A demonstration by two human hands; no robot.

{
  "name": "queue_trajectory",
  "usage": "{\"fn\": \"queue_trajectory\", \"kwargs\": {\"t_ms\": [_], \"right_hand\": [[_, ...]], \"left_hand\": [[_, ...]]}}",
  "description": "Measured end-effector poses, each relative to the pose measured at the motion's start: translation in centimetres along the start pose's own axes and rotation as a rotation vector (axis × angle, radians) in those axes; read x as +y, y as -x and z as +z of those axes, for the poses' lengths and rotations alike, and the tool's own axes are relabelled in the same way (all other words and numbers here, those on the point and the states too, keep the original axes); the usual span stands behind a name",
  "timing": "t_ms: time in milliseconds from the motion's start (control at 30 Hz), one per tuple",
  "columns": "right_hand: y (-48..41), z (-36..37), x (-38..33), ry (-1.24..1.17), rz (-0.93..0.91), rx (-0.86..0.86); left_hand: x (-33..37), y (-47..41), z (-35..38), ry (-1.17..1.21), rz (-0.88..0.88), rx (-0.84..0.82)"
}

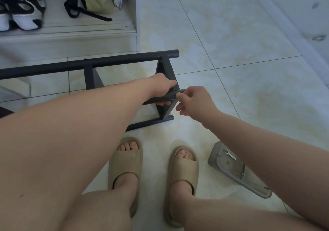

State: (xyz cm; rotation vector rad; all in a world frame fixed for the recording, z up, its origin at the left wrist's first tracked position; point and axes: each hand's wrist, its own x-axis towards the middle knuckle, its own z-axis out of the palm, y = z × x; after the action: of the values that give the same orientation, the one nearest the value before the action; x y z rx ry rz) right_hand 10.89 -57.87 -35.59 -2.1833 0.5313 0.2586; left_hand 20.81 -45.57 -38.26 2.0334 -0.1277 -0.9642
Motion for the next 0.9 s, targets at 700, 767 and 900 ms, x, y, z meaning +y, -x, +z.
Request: {"fn": "queue_trajectory", "kwargs": {"t_ms": [700, 767, 900], "right_hand": [[-1.6, -1.8, -0.6, 0.247, -0.111, -0.110], [-1.9, -1.9, -0.7, 0.282, -0.094, -0.104], [-2.2, -2.0, -0.6, 0.353, -0.138, -0.017]], "left_hand": [[0.1, 0.5, 0.0, 0.084, -0.006, 0.034], [0.1, 0.6, 0.0, 0.087, -0.004, 0.039], [0.2, 0.7, 0.1, 0.092, 0.008, 0.058]]}}
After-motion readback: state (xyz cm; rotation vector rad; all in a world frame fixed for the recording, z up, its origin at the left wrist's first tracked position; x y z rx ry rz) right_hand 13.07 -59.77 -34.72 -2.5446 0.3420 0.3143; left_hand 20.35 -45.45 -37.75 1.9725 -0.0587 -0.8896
